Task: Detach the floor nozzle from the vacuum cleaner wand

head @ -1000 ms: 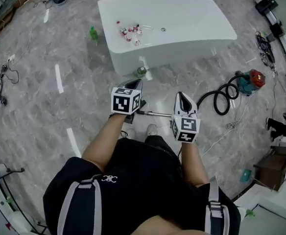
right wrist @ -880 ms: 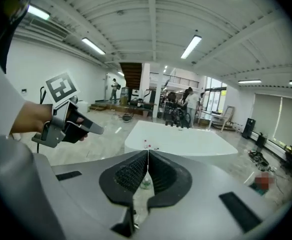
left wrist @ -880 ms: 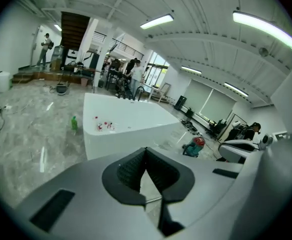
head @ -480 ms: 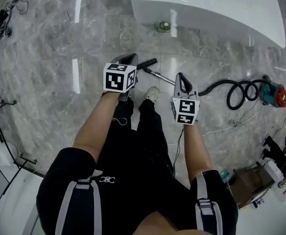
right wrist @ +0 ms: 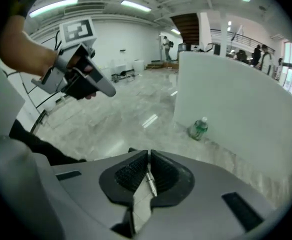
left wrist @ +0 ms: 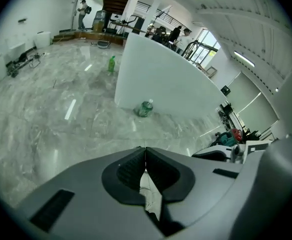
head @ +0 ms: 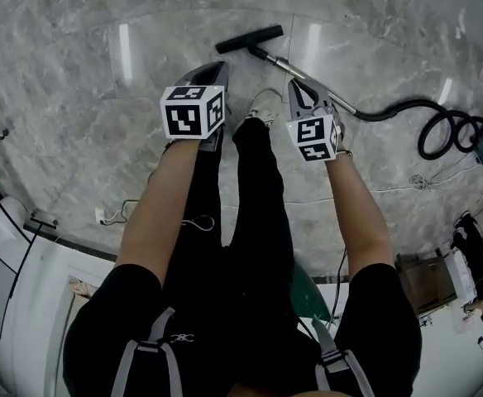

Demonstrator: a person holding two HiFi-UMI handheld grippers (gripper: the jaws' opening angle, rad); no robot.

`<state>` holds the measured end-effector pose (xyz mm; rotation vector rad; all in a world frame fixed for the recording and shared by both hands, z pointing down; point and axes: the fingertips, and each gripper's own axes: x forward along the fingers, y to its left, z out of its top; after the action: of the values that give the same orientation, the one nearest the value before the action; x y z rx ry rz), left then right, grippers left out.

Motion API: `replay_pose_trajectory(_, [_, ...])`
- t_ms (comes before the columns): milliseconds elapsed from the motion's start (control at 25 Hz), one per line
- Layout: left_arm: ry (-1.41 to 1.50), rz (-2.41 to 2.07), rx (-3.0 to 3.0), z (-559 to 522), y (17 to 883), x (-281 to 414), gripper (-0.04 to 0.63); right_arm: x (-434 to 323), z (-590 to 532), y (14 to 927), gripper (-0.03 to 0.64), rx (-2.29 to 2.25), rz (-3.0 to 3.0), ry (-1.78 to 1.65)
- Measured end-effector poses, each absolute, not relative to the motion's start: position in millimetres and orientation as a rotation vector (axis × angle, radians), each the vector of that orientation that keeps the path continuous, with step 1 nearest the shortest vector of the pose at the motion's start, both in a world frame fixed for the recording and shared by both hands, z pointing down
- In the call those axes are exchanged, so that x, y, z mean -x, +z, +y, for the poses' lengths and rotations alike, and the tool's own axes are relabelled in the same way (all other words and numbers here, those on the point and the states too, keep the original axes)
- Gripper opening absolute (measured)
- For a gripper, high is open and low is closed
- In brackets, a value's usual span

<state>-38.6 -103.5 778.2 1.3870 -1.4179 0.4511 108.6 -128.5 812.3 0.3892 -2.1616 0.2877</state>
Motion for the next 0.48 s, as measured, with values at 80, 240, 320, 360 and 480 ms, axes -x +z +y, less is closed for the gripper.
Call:
replay_pose_trajectory(80, [0.417,-1.384,-1.367,-93.1,828.0,37.0,0.009,-113.0,-116.8,884.7,0.014,-0.3,-2.105,0.242])
replay_pose_trajectory(240, [0.422,-1.354,-1.375,-78.6,907.6,38.0,0.009,-136.7,-110.6,1020.7,0.127,-0.246,-1.945,0.129])
replay_pose_trajectory(320, [0.435,-1.329,-1.388,-68.5,938.5,37.0,0.009,-150.1,-104.2,1076.6,0.205,-0.233,-1.853,0.136])
replay_pose_trajectory(360, [0.436,-1.316,-1.391,-63.6,952.8,36.4,0.01,-155.2,-100.8,1101.7,0.232,-0.224,-1.812,0.146])
replay_pose_trajectory(480, [0.443,-1.301,-1.402,-53.3,990.0,36.8,0.019,-163.2,-97.0,1162.1,0.236,-0.194,-1.739,0.123])
